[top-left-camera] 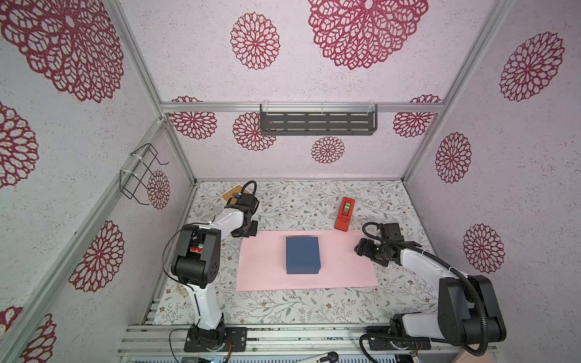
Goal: Wrap a gift box in wrapping paper
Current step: Move the wrapping paper to the center of the table.
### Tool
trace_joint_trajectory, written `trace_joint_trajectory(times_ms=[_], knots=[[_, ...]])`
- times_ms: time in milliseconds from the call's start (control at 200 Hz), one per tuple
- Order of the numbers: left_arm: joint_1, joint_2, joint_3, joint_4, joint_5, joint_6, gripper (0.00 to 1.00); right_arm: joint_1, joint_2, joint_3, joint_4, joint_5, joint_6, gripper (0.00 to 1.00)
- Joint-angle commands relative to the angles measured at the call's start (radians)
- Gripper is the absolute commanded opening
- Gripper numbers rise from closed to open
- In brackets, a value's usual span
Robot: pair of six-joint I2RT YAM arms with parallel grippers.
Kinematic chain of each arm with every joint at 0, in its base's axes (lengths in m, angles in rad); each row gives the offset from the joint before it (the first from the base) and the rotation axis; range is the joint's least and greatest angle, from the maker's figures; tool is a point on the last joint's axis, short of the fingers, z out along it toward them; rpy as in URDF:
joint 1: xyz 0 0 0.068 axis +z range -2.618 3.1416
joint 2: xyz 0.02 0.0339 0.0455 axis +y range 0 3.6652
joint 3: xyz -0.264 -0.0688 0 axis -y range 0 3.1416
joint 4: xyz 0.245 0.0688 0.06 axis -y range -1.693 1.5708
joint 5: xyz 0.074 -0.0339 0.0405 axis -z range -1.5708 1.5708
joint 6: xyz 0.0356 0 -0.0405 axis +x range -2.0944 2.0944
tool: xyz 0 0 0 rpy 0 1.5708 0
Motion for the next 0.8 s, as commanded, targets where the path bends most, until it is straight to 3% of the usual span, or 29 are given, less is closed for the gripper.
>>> trace_joint_trajectory(times_ms=[0, 175, 375, 605, 795], knots=[[0.014, 0.018, 0.022, -0.012, -0.056, 0.042, 0.00, 0.014, -0.024, 0.036, -0.033, 0.034, -0.015, 0.84], [0.030, 0.023, 0.023, 0.004, -0.079, 0.043, 0.00, 0.020, -0.025, 0.041, -0.075, 0.056, -0.025, 0.85], [0.030, 0.012, 0.027, 0.033, -0.061, 0.023, 0.09, 0.074, -0.023, 0.060, -0.150, 0.096, -0.019, 0.85], [0.029, -0.030, 0.017, 0.059, -0.045, -0.032, 0.37, 0.096, -0.022, 0.049, -0.180, 0.102, -0.001, 0.85], [0.023, -0.202, -0.085, 0.131, -0.023, -0.138, 0.62, 0.096, -0.040, 0.070, -0.254, 0.136, -0.027, 0.88]])
